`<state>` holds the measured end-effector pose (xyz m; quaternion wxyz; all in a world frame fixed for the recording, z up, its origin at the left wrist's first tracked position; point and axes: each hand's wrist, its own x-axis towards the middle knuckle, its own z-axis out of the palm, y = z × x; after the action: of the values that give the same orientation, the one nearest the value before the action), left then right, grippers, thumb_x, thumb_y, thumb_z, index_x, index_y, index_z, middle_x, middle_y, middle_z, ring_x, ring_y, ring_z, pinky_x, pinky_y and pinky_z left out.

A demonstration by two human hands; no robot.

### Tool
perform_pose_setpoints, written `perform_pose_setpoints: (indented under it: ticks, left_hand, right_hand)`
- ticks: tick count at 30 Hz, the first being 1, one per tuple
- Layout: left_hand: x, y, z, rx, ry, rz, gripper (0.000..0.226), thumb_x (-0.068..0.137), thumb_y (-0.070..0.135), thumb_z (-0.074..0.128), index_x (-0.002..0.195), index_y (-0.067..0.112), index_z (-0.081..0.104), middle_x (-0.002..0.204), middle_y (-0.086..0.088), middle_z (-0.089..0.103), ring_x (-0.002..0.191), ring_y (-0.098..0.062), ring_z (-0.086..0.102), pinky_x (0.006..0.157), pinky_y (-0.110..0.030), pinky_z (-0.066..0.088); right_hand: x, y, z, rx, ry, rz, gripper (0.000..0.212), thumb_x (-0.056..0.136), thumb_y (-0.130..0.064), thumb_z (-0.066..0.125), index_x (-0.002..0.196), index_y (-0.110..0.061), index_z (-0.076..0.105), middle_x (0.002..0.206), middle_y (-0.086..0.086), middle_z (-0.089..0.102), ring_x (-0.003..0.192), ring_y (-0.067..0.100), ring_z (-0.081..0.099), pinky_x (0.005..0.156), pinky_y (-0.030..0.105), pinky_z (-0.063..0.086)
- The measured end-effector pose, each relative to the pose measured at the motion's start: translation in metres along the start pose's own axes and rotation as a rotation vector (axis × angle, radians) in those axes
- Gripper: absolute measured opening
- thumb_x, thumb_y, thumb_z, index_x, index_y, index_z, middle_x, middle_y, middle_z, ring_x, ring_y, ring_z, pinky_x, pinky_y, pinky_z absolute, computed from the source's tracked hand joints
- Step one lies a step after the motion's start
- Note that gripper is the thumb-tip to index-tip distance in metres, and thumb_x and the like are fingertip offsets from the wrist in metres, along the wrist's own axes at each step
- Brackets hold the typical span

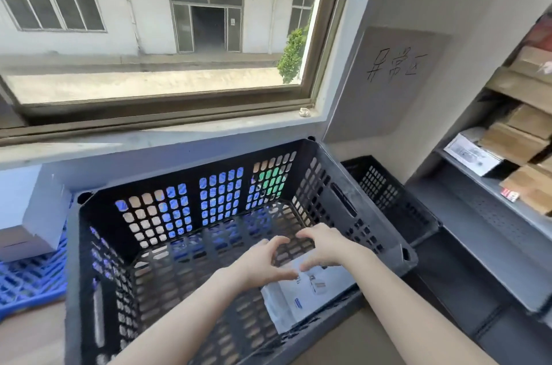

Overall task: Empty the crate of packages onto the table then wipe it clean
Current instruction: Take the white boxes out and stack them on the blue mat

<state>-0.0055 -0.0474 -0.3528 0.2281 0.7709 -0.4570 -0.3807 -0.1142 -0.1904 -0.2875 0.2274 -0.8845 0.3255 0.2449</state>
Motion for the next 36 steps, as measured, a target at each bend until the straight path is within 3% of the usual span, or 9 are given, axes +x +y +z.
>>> perform_pose_setpoints:
  ticks: [4, 9, 14, 19, 21, 24, 28, 32, 36]
  left_hand:
    - [0.019, -0.007, 0.010, 0.020, -0.146, -0.022, 0.093, 0.067, 0.065, 0.071, 0.146, 0.035, 0.032, 0.134, 0.000, 0.051, 0.122, -0.016, 0.050, 0.103, -0.032, 0.042]
    - [0.023, -0.011, 0.005, -0.015, -0.160, -0.069, 0.061, 0.076, 0.050, 0.075, 0.130, 0.042, 0.047, 0.113, 0.008, 0.063, 0.103, -0.012, 0.060, 0.088, -0.027, 0.049]
    - [0.018, -0.012, -0.007, -0.051, -0.126, -0.107, 0.050, 0.075, 0.042, 0.077, 0.120, 0.043, 0.056, 0.105, 0.017, 0.061, 0.090, -0.003, 0.058, 0.080, -0.021, 0.048]
    - [-0.001, -0.018, -0.016, -0.119, -0.084, -0.195, 0.043, 0.072, 0.040, 0.075, 0.109, 0.053, 0.059, 0.110, 0.016, 0.063, 0.096, -0.005, 0.061, 0.088, -0.032, 0.053]
    - [-0.011, -0.017, -0.017, -0.153, -0.047, -0.220, 0.042, 0.076, 0.035, 0.074, 0.112, 0.051, 0.060, 0.114, 0.015, 0.064, 0.100, -0.007, 0.061, 0.090, -0.031, 0.052]
    - [-0.027, -0.016, -0.023, -0.203, 0.054, -0.243, 0.043, 0.076, 0.029, 0.075, 0.113, 0.049, 0.063, 0.113, 0.020, 0.065, 0.101, -0.005, 0.061, 0.090, -0.028, 0.051]
    - [-0.047, -0.010, -0.037, -0.270, 0.262, -0.257, 0.044, 0.072, 0.027, 0.081, 0.110, 0.043, 0.066, 0.111, 0.016, 0.067, 0.101, -0.001, 0.063, 0.088, -0.029, 0.055]
    - [-0.068, 0.009, -0.056, -0.478, 0.619, -0.237, 0.050, 0.077, 0.029, 0.082, 0.121, 0.036, 0.058, 0.113, 0.014, 0.065, 0.103, -0.004, 0.062, 0.073, -0.022, 0.051]
    - [-0.079, 0.027, -0.067, -0.615, 0.929, -0.180, 0.054, 0.084, 0.038, 0.073, 0.132, 0.032, 0.048, 0.114, 0.008, 0.065, 0.107, -0.011, 0.060, 0.079, -0.026, 0.046]
  right_hand:
    - [0.022, 0.008, -0.004, -0.110, -0.162, -0.022, 0.090, 0.066, -0.036, 0.083, 0.142, -0.040, 0.036, 0.145, -0.003, 0.032, 0.123, 0.022, 0.048, 0.097, 0.042, 0.047]
    - [0.041, 0.012, -0.004, -0.256, -0.352, -0.024, 0.091, 0.056, -0.040, 0.087, 0.135, -0.042, 0.043, 0.130, -0.008, 0.051, 0.114, 0.021, 0.053, 0.095, 0.043, 0.048]
    - [0.050, 0.002, -0.010, -0.371, -0.331, -0.115, 0.067, 0.063, -0.037, 0.086, 0.121, -0.035, 0.055, 0.109, -0.008, 0.061, 0.100, 0.017, 0.053, 0.093, 0.036, 0.038]
    - [0.051, 0.004, -0.004, -0.179, -0.407, -0.210, 0.061, 0.070, -0.030, 0.082, 0.121, -0.030, 0.048, 0.113, -0.008, 0.053, 0.100, 0.018, 0.054, 0.069, 0.032, 0.049]
    - [0.050, 0.005, -0.005, -0.126, -0.391, -0.281, 0.058, 0.073, -0.032, 0.079, 0.123, -0.031, 0.048, 0.103, -0.013, 0.051, 0.095, 0.015, 0.053, 0.070, 0.030, 0.047]
    - [0.049, 0.002, -0.006, -0.044, -0.355, -0.371, 0.052, 0.077, -0.033, 0.076, 0.122, -0.033, 0.051, 0.096, -0.016, 0.052, 0.089, 0.011, 0.052, 0.065, 0.026, 0.045]
    - [0.043, -0.004, -0.015, 0.087, -0.311, -0.419, 0.046, 0.077, -0.035, 0.076, 0.117, -0.037, 0.052, 0.112, 0.005, 0.060, 0.087, 0.016, 0.057, 0.064, 0.029, 0.049]
    - [0.031, -0.007, -0.032, 0.315, -0.218, -0.455, 0.044, 0.077, -0.037, 0.075, 0.115, -0.038, 0.052, 0.108, 0.005, 0.064, 0.091, 0.018, 0.064, 0.070, 0.033, 0.054]
    - [0.020, -0.012, -0.047, 0.545, -0.130, -0.471, 0.044, 0.081, -0.032, 0.073, 0.119, -0.032, 0.050, 0.099, 0.003, 0.068, 0.084, 0.016, 0.068, 0.062, 0.030, 0.055]
